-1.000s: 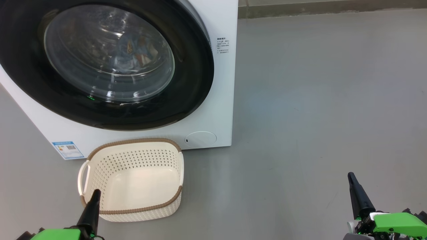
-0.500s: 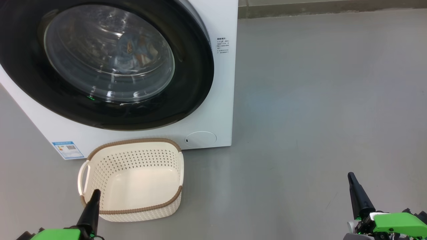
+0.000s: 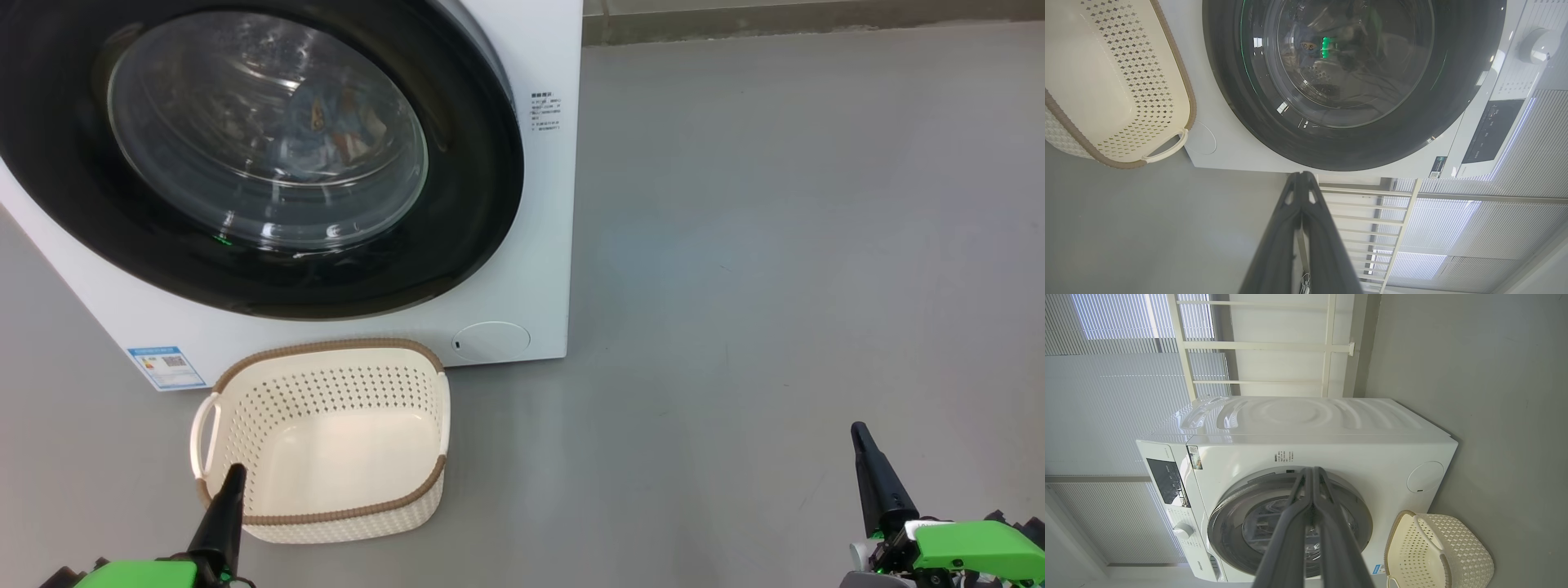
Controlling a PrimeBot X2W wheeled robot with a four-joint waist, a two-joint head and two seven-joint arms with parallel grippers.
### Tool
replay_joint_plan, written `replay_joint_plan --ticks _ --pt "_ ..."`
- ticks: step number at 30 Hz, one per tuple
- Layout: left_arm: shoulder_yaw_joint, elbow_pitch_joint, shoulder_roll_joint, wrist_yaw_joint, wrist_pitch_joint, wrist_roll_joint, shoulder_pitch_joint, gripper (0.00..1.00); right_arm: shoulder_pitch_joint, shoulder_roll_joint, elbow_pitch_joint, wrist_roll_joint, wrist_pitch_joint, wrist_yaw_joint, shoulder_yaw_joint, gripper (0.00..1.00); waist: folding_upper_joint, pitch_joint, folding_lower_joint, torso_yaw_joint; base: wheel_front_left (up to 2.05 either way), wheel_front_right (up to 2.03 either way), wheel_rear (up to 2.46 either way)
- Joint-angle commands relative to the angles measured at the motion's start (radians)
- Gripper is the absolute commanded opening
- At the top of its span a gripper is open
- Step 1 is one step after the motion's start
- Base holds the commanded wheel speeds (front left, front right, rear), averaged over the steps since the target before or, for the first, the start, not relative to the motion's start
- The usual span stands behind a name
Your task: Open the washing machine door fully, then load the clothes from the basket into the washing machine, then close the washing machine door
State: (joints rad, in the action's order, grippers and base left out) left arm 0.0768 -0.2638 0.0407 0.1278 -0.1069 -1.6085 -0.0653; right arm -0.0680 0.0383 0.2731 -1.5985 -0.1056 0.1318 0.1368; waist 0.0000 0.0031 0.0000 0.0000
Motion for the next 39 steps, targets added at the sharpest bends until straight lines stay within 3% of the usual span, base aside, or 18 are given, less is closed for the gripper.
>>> replay_joint_plan --ticks 1,39 --pt "0.035 0.019 0.012 0.003 -0.004 -0.002 -0.042 0.00 -0.040 0.012 -0.028 -0.010 -0.008 -0.001 -0.023 0.00 0.0000 0.000 0.0000 0.000 0.00 0.00 0.00" --pt "0.036 0.019 0.011 0.003 -0.006 -0.001 -0.043 0.00 -0.040 0.012 -0.028 -0.010 -0.007 -0.001 -0.023 0.00 0.0000 0.000 0.0000 0.000 0.00 0.00 0.00"
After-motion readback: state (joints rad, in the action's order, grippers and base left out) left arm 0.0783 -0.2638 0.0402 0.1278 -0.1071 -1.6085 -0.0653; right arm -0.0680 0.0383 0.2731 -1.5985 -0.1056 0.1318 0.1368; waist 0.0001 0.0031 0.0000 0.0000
